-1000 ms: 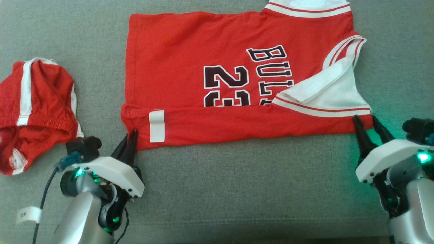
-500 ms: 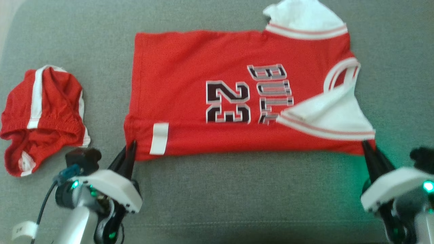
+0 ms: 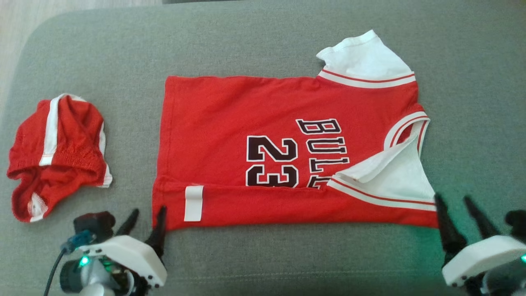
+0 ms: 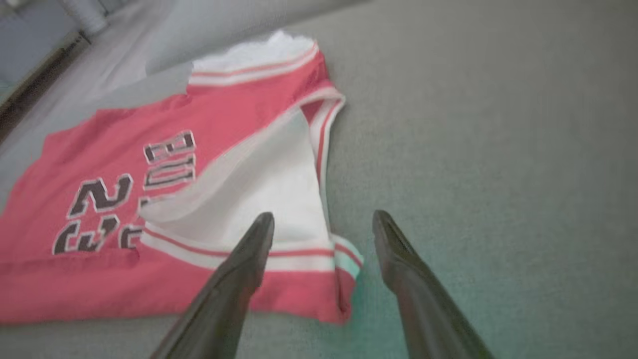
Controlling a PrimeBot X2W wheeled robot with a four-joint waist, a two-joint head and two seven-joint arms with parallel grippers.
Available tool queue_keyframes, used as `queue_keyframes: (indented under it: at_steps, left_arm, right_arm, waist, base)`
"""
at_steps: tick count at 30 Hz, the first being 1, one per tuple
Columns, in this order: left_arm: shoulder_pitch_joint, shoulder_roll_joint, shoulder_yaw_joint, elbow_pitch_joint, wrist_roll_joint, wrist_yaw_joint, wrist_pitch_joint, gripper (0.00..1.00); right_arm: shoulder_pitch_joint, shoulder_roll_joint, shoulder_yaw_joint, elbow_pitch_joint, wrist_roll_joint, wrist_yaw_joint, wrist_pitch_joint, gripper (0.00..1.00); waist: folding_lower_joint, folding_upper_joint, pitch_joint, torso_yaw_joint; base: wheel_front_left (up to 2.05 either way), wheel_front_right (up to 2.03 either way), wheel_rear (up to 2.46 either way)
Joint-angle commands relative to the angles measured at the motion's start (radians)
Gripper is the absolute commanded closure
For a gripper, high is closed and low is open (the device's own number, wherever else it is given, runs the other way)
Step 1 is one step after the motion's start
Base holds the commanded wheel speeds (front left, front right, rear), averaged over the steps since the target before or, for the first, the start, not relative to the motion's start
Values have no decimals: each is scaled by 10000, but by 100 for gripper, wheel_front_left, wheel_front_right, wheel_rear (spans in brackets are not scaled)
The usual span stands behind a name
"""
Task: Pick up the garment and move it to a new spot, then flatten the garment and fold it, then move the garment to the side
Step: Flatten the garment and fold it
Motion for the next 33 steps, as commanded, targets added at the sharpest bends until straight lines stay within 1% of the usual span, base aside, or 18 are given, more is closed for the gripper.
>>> queue_keyframes:
  at_steps: [1,3,6,9,12,17,21,24,26,31,33]
  left_arm:
    - [-200,134,466,-479,194,229,-383,0]
    - [-219,199,577,-720,498,530,-766,0]
    - [-399,297,724,-1305,969,825,-1571,0]
    - [-674,405,807,-1754,1263,912,-2134,0]
    - [-957,468,876,-2081,1446,1006,-2444,0]
    - [-1249,545,776,-2302,1677,1068,-2534,0]
    - [-1384,575,651,-2248,1655,1009,-2314,0]
    - [-1757,606,550,-2151,1512,811,-2027,0]
    - [-2212,650,453,-1942,1308,545,-1639,0]
    - [-3918,745,279,-816,459,-304,-103,0]
    - [-4657,906,303,-101,149,-568,644,0]
  right_arm:
    - [-332,-236,166,-672,-156,35,-504,0]
    - [-442,-196,169,-1053,-408,35,-1048,0]
    - [-678,-144,237,-1523,-793,35,-1633,0]
    - [-1030,-136,354,-1901,-1091,35,-1906,0]
    - [-1408,-216,588,-2176,-1253,35,-1998,0]
    - [-1802,-273,735,-2298,-1305,35,-1955,0]
    - [-1803,-191,709,-2323,-1256,35,-1894,0]
    - [-1805,-131,666,-2371,-1238,35,-1863,0]
    - [-1848,-97,681,-2428,-1231,35,-1830,0]
    - [-2175,-42,847,-2566,-1267,35,-1801,0]
    - [-2302,-19,961,-2593,-1288,35,-1828,0]
  waist:
    - [0,0,-57,-12]
    - [0,0,-115,-10]
    - [0,0,-170,-10]
    - [0,0,-179,-15]
    - [0,0,-176,-42]
    - [0,0,-180,-55]
    - [0,0,-90,-28]
    - [0,0,106,17]
    - [0,0,300,29]
    - [0,0,937,-107]
    - [0,0,1194,-230]
  base:
    - [0,0,0]
    - [0,0,0]
    - [0,0,0]
    - [0,0,0]
    - [0,0,0]
    - [0,0,0]
    - [0,0,0]
    - [0,0,0]
    - [0,0,0]
    - [0,0,0]
    - [0,0,0]
